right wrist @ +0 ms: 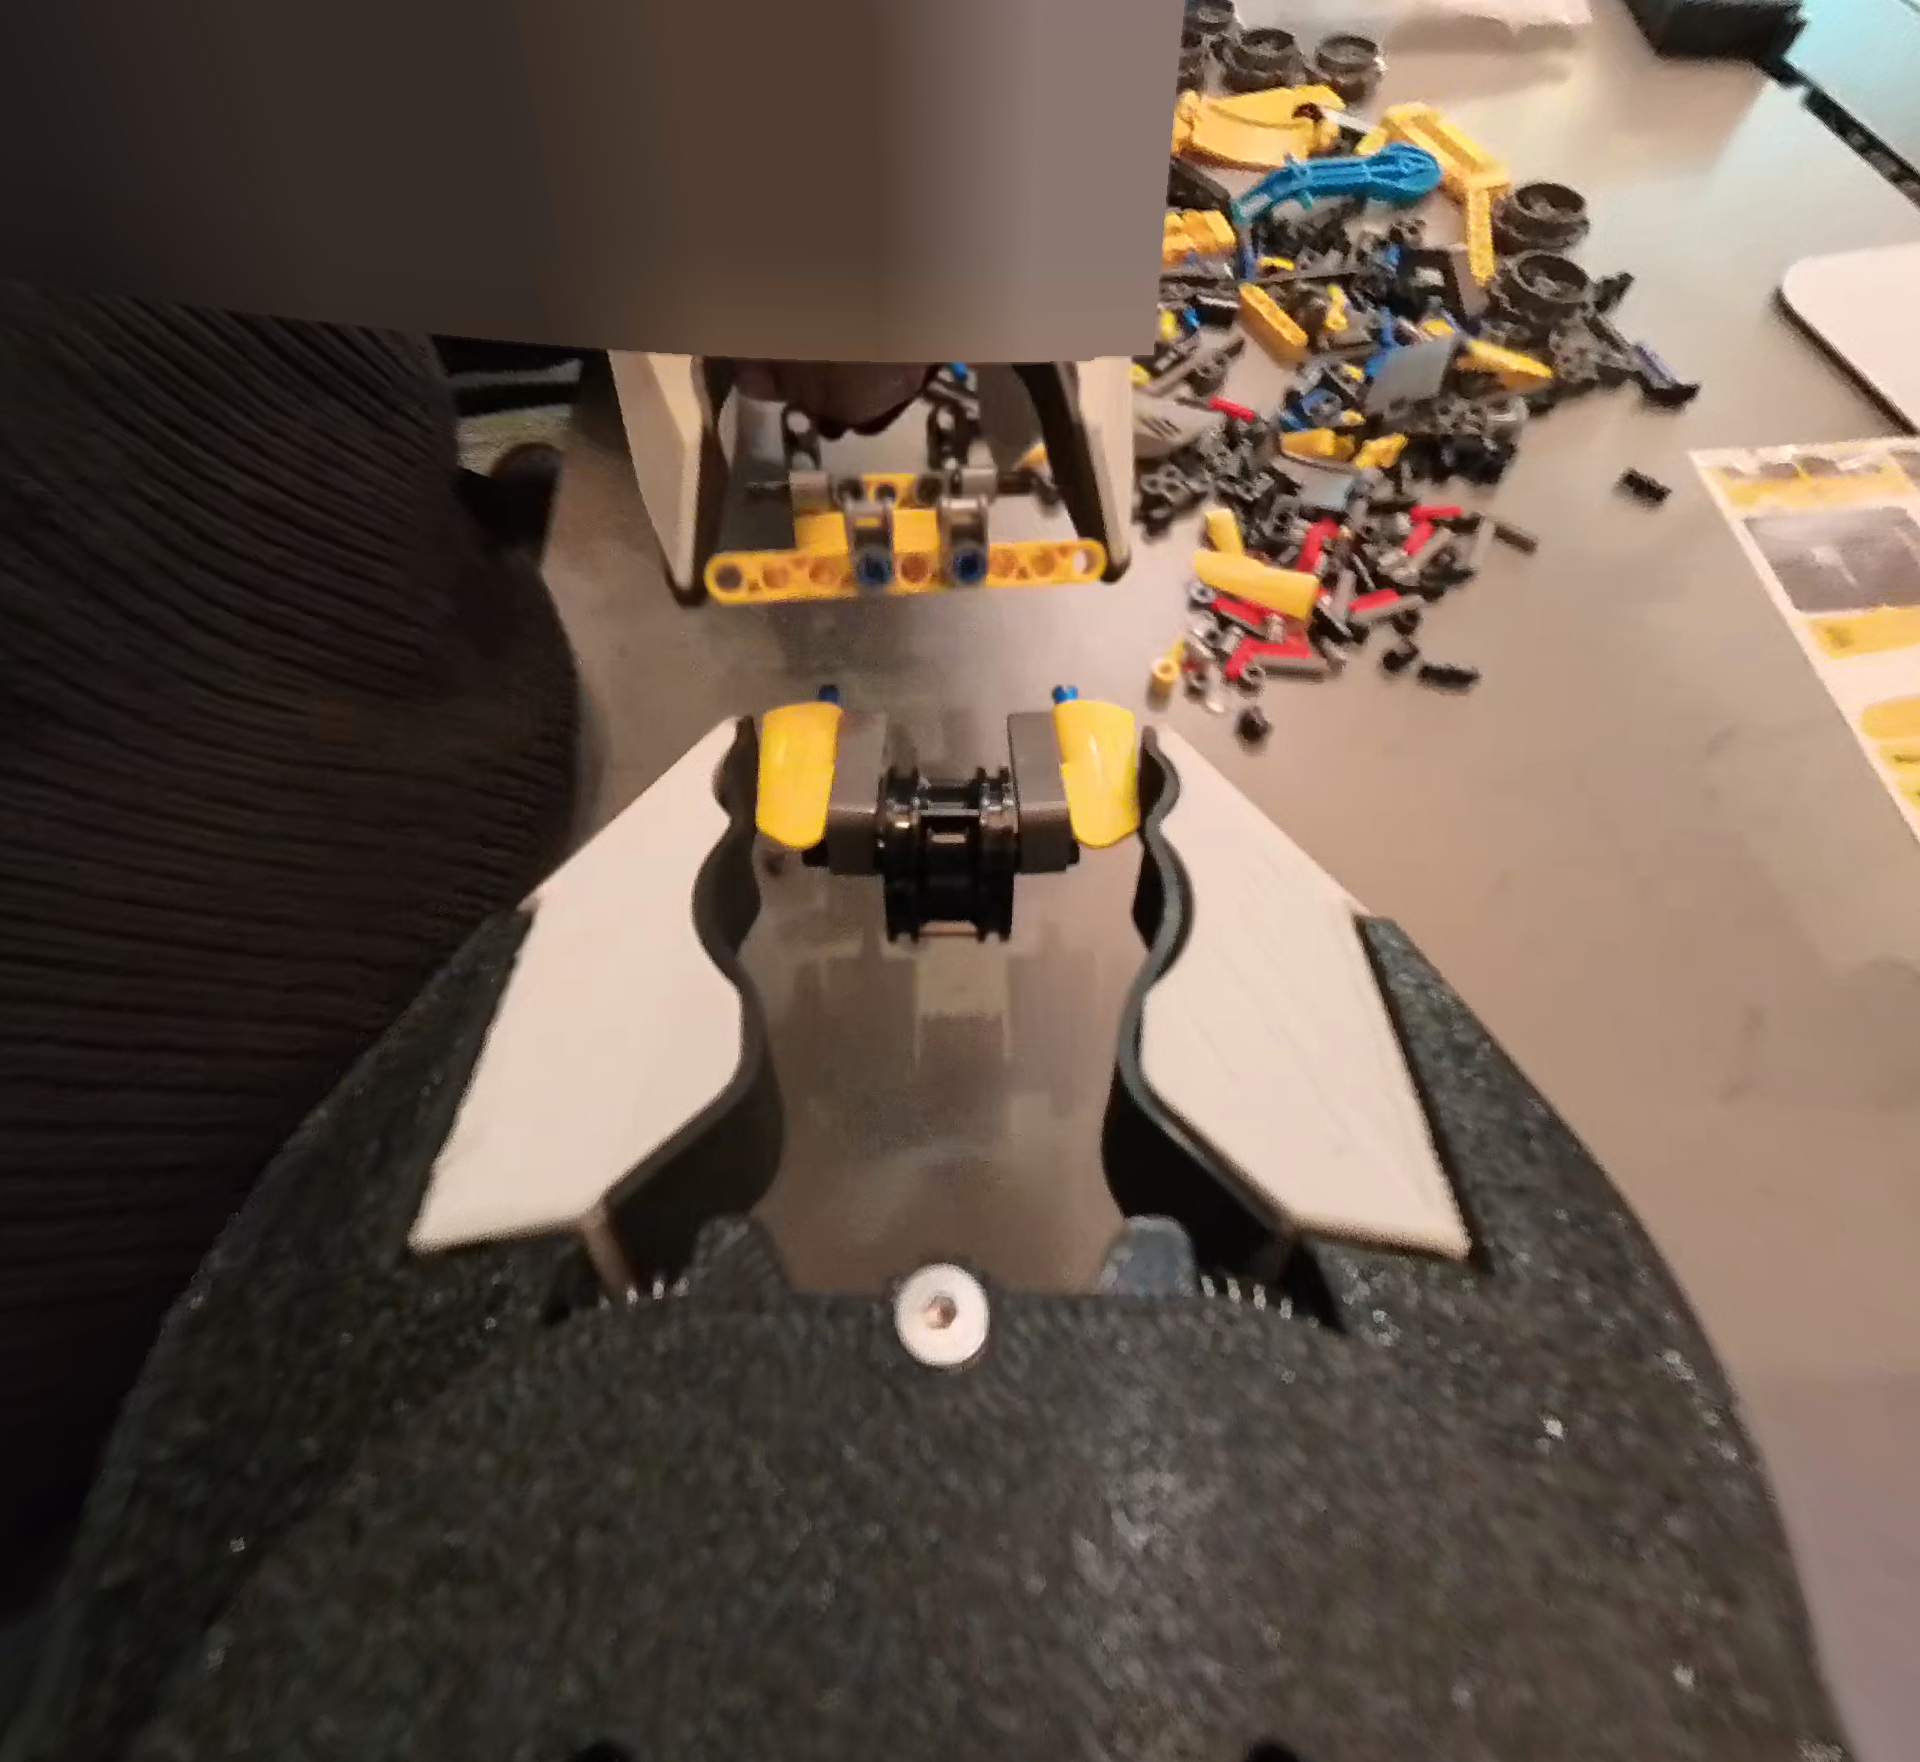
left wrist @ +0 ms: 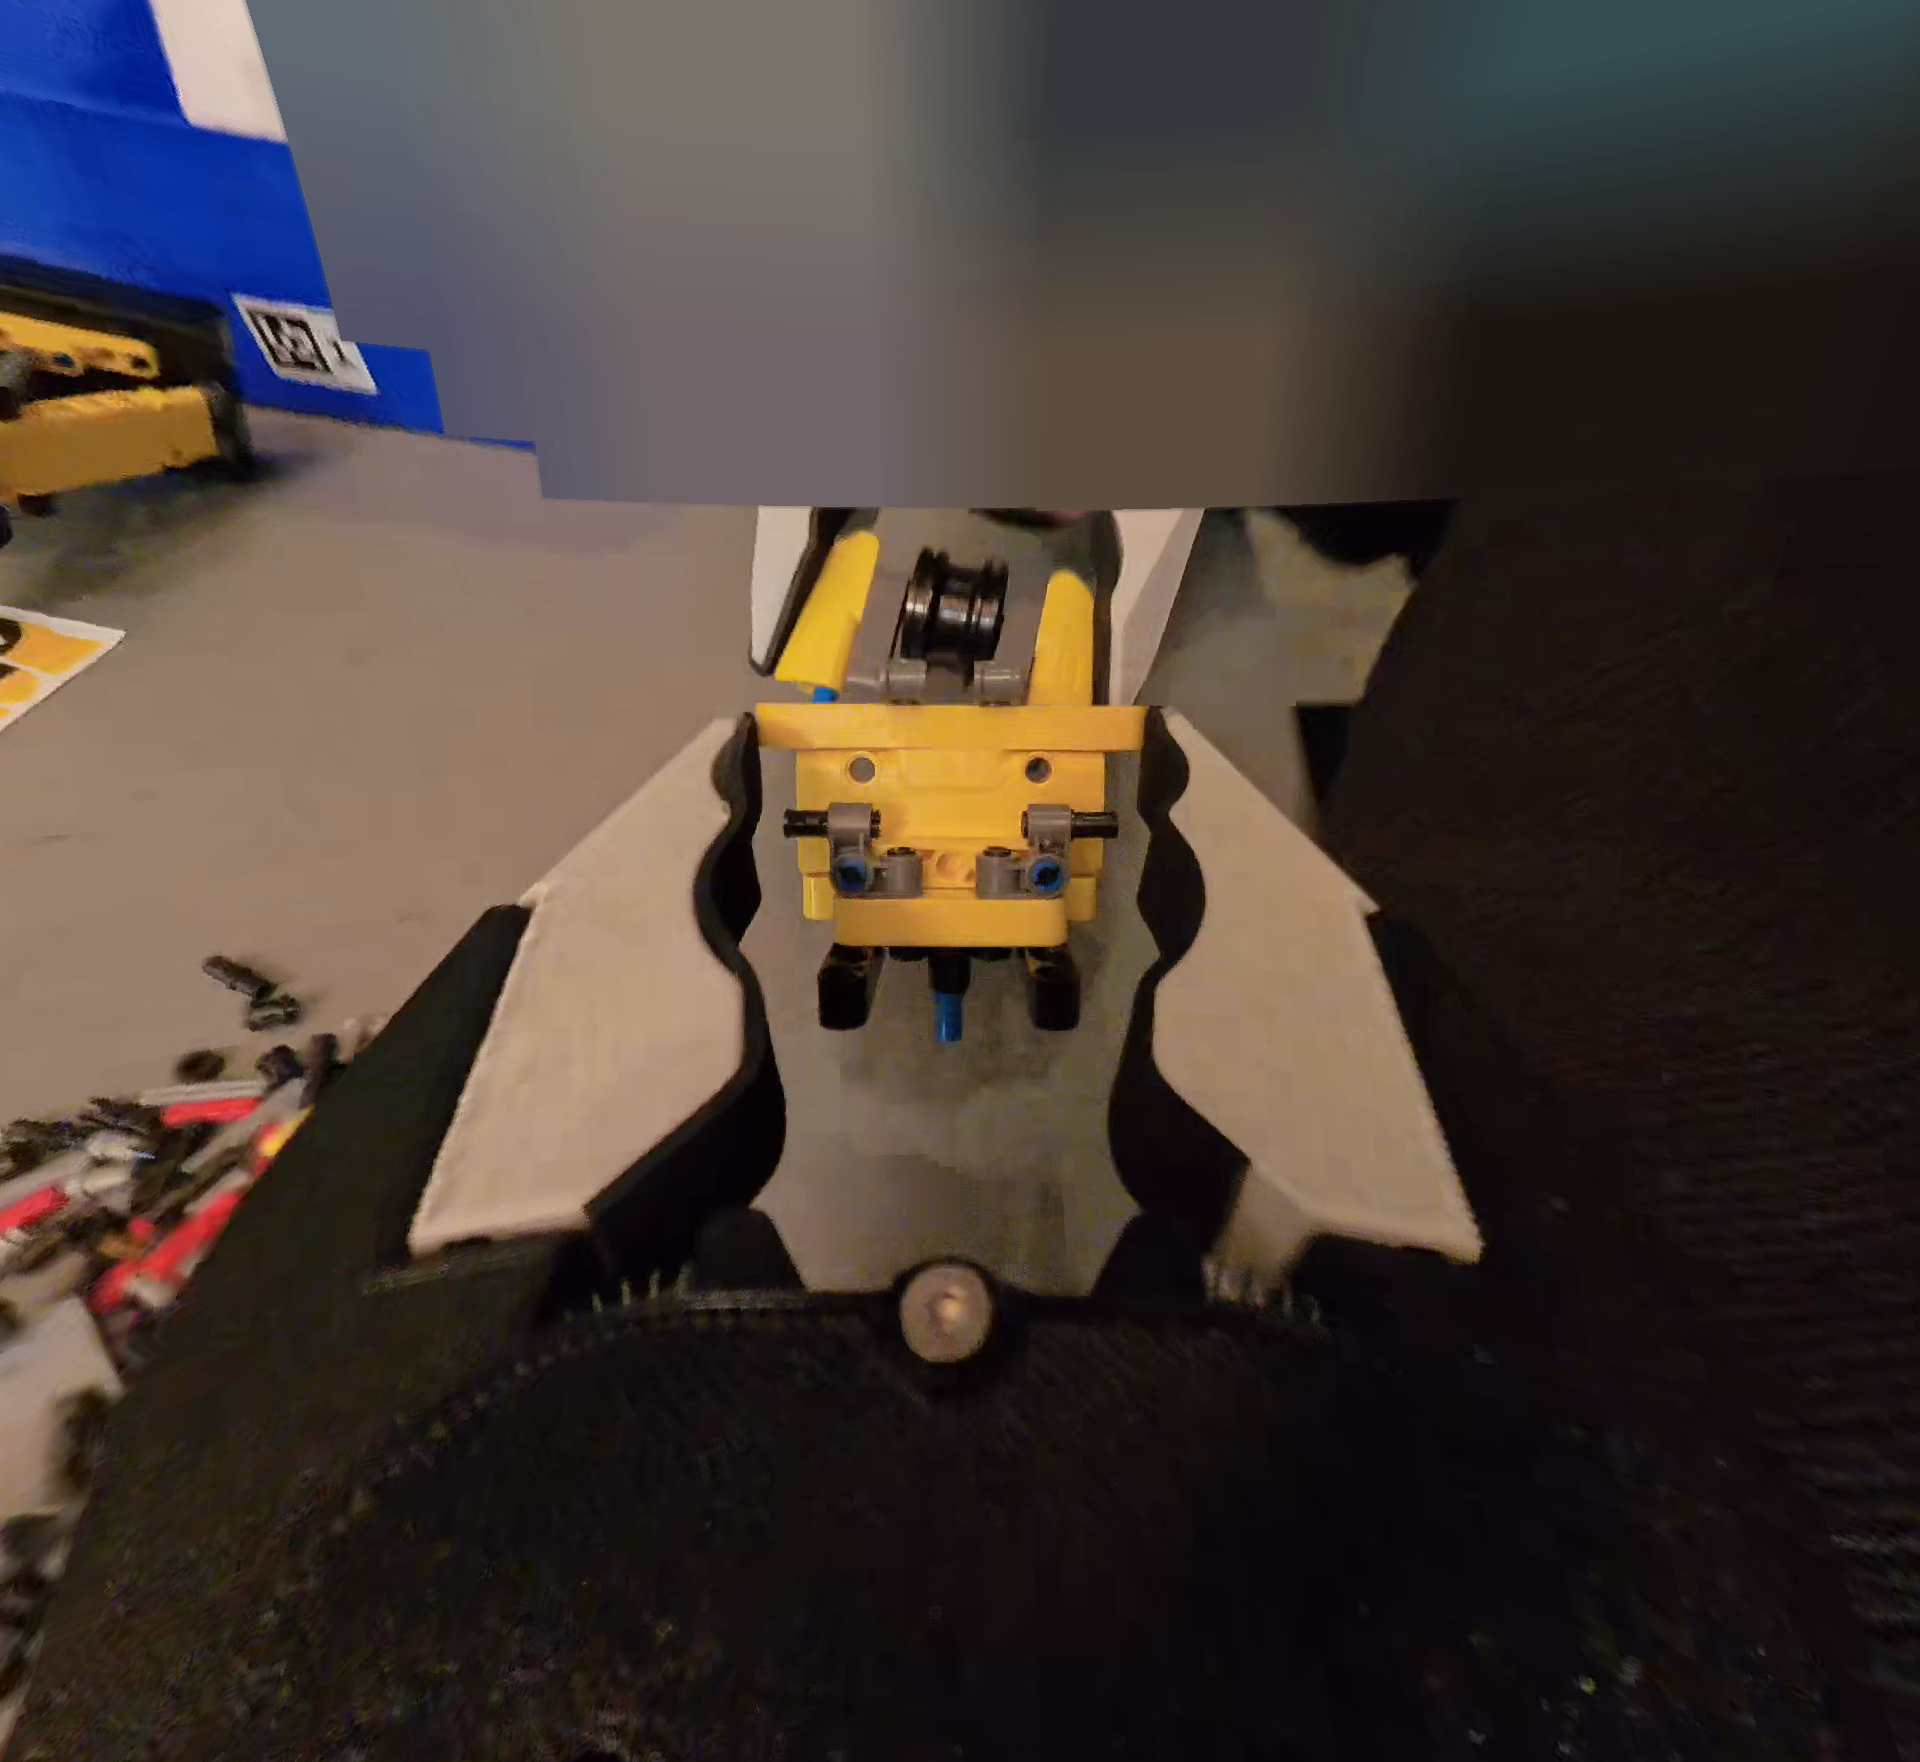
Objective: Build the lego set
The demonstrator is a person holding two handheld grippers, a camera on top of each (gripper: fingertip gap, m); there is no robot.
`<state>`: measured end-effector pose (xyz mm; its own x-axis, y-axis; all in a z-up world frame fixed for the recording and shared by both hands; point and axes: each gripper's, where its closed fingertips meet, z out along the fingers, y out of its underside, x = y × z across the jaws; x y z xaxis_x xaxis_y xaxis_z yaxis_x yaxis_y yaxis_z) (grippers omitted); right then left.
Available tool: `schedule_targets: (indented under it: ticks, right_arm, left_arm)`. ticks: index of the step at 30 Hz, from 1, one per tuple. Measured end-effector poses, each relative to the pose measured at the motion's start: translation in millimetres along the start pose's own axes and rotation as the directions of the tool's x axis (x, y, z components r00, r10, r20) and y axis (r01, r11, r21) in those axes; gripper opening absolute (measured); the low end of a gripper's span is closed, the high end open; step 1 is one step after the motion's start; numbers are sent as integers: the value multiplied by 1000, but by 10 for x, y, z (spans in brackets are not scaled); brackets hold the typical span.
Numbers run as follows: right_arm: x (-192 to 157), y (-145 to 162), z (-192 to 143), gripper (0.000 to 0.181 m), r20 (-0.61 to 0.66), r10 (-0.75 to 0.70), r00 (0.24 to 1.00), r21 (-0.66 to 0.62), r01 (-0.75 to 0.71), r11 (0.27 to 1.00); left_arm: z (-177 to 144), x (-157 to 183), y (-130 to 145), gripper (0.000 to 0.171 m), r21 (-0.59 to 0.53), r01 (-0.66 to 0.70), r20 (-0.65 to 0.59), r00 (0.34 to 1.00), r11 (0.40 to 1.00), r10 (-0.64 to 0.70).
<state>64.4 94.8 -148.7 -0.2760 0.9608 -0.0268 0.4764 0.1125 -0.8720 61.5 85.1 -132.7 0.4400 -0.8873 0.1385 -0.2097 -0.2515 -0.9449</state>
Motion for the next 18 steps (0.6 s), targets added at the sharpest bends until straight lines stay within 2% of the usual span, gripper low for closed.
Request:
schedule_targets:
  ticks: [2,4,8,13,18]
  right_arm:
    - [-133,-111,25,73,38,1,999,-10,-1,1000]
    - [-322,-203,77,73,105,29,994,-29,-26,999]
    - [-734,-265,274,73,219,110,970,-119,-85,989]
    - [-1140,-420,525,72,285,212,935,-219,-152,964]
    - [-1289,-479,711,72,279,232,932,-344,-129,930]
  left_arm:
    - [-159,162,-95,71,105,110,-47,993,988,-105]
    - [-289,336,-39,71,139,211,-90,976,968,-200]
    - [-527,634,273,71,64,220,-48,975,973,-217]
    - [-742,1003,453,71,115,314,-125,946,942,-300]
    - [-892,1088,597,70,190,337,-124,940,922,-318]
